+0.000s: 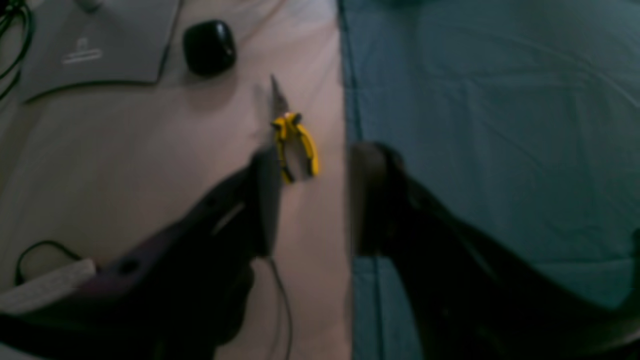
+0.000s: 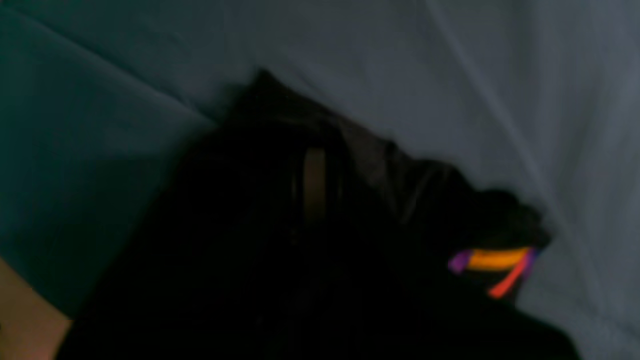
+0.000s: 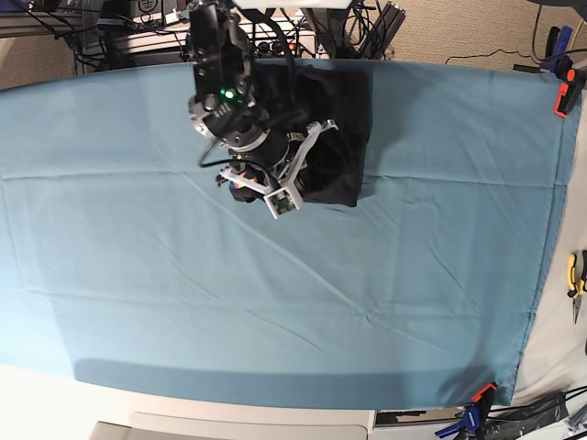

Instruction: Fold the T-shirt properly

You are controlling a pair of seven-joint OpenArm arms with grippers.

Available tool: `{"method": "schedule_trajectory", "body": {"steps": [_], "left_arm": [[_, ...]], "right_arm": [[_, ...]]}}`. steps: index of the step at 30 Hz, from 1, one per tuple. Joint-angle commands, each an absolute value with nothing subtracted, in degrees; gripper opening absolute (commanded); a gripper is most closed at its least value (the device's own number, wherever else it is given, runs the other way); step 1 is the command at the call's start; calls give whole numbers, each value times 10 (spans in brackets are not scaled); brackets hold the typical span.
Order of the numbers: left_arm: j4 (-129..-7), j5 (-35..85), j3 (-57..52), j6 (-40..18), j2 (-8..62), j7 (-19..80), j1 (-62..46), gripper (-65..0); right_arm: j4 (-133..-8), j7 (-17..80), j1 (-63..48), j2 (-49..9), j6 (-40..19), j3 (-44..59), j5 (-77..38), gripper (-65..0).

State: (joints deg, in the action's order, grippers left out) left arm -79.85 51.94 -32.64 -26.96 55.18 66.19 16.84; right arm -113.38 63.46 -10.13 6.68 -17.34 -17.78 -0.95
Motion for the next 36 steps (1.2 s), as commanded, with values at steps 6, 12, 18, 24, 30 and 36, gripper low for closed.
{"method": "schedule_trajectory", "body": {"steps": [6,12,18,24,30,36], "left_arm": [[-806,526,-332,-271,557,649,179,-409],[-806,526,-332,-271,557,649,179,-409],[-806,526,-332,-271,557,649,179,-409],[-806,526,-332,-271,557,649,179,-409],[-806,526,-332,-271,557,649,179,-409],[-806,526,-332,-271,557,649,179,-409]], "right_arm": [[-1097,592,-72,71,-173,-180,-19,-650],[-1050,550,-21,72,-173,-180,-21,-650],[-954,540,61,73,-173,-180,-21,-650],[-910,565,103,81,-197,-185,-67,-650],[-911,599,105,81,-223,-219,-114,-650],[-911,646,105,81,-223,-283,-116,-650]]}}
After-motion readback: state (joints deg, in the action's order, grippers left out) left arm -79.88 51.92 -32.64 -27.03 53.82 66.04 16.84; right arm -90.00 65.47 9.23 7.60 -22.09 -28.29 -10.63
